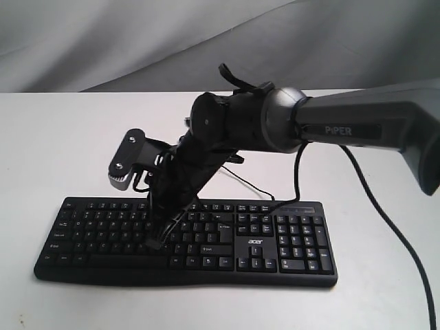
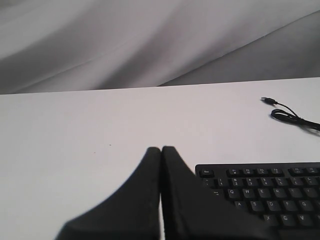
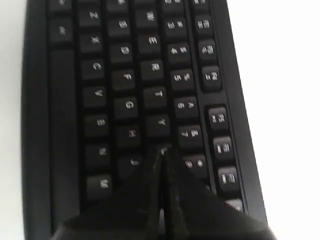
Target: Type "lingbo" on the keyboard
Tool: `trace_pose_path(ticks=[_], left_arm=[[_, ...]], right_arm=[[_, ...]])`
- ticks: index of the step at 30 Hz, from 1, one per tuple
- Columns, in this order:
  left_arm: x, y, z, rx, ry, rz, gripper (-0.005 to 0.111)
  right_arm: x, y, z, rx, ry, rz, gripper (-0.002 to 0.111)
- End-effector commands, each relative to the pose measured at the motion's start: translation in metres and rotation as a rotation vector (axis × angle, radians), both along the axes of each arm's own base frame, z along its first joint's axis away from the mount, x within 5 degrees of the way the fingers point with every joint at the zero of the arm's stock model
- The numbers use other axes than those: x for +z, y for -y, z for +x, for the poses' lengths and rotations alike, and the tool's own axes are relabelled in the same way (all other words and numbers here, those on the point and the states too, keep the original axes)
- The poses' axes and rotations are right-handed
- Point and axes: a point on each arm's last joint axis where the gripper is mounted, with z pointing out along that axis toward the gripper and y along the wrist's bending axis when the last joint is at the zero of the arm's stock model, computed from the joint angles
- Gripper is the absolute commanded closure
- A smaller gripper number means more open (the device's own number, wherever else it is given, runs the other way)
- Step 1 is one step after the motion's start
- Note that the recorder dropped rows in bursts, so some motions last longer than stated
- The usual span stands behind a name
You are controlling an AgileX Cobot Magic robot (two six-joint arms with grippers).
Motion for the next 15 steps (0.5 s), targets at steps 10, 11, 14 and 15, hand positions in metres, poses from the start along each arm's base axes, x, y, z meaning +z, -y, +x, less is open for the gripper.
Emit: trace_pose_path(ticks=[10,11,14,15], left_arm=[[-0.0008,0.0001,0.0,0.0,0.006,-0.005,0.106],[-0.0008,0.0001,0.0,0.0,0.006,-0.005,0.106],[-0.0008,0.0001,0.0,0.0,0.006,-0.005,0.106],[-0.0008,0.0001,0.0,0.0,0.006,-0.005,0.106]], right_arm=[[-0.004,0.0162,0.0054,-0.026,-0.031,-0.034,0.108],[-0.0041,0.0162,0.0053,-0.03,-0.033,-0.034,0.108],[-0.0045,0.0192,0.0064,-0.035,-0.046,-0.043,0.108],[-0.0046,0.0193,0.0061,-0.033,-0.049,-0.045,0.108]])
